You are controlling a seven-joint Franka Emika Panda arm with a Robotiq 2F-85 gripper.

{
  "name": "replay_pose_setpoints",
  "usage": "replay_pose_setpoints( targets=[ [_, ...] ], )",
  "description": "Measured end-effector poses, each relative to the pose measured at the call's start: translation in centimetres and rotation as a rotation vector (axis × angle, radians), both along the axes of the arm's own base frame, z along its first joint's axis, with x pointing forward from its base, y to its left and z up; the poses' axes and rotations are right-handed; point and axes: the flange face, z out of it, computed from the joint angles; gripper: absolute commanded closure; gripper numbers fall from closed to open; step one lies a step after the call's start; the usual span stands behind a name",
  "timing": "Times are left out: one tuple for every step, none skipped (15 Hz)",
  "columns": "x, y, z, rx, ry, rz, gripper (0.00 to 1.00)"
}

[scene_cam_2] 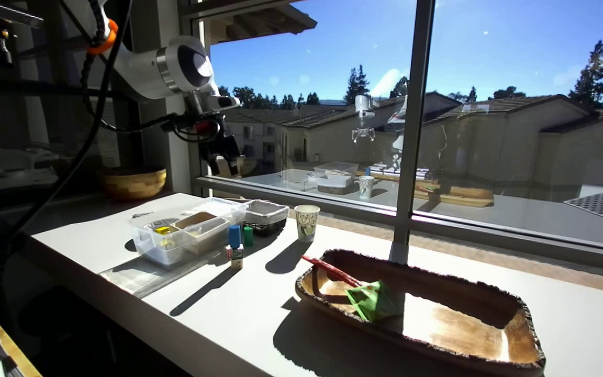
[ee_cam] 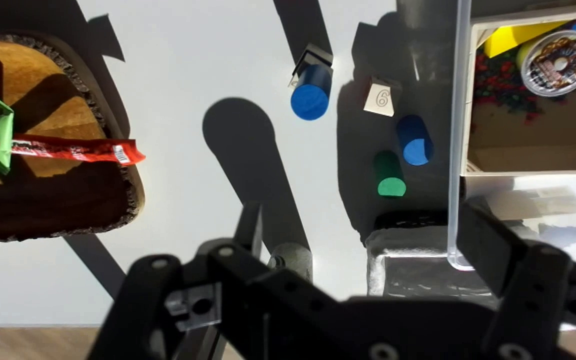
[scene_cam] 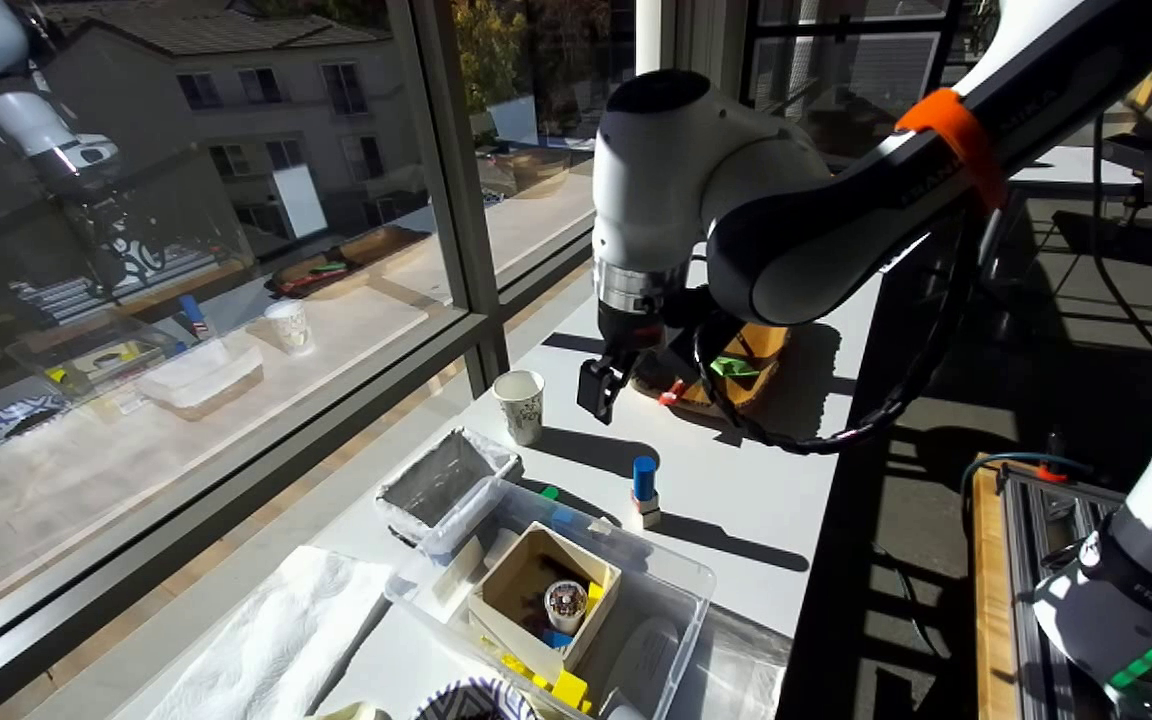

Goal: Put the furthest toy block on the closest toy block, then put the blue block on the toy block

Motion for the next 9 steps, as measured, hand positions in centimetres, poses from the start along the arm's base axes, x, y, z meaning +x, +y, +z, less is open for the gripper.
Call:
replay_pose_setpoints(
  targets=[
    [-0.06, 0.07, 0.40, 0.004, -0.016, 0.005, 0.00],
    [-0.14, 0.09, 0.62, 0.004, -0.021, 0.007, 0.00],
    [-0.20, 0.08, 0.72, 0.004, -0.023, 0.007, 0.00],
    [-0.24, 0.08, 0.74, 0.004, -0.024, 0.007, 0.00],
    [-0.25, 0.07, 0.73, 0.003, -0.023, 0.008, 0.00],
    [-0.26, 0.07, 0.71, 0.003, -0.023, 0.008, 0.00],
    [-0.26, 0.07, 0.71, 0.003, -0.023, 0.008, 0.00],
    [-0.26, 0.06, 0.70, 0.003, -0.023, 0.007, 0.00],
    [-0.26, 0.06, 0.70, 0.003, -0.023, 0.007, 0.00]
  ],
)
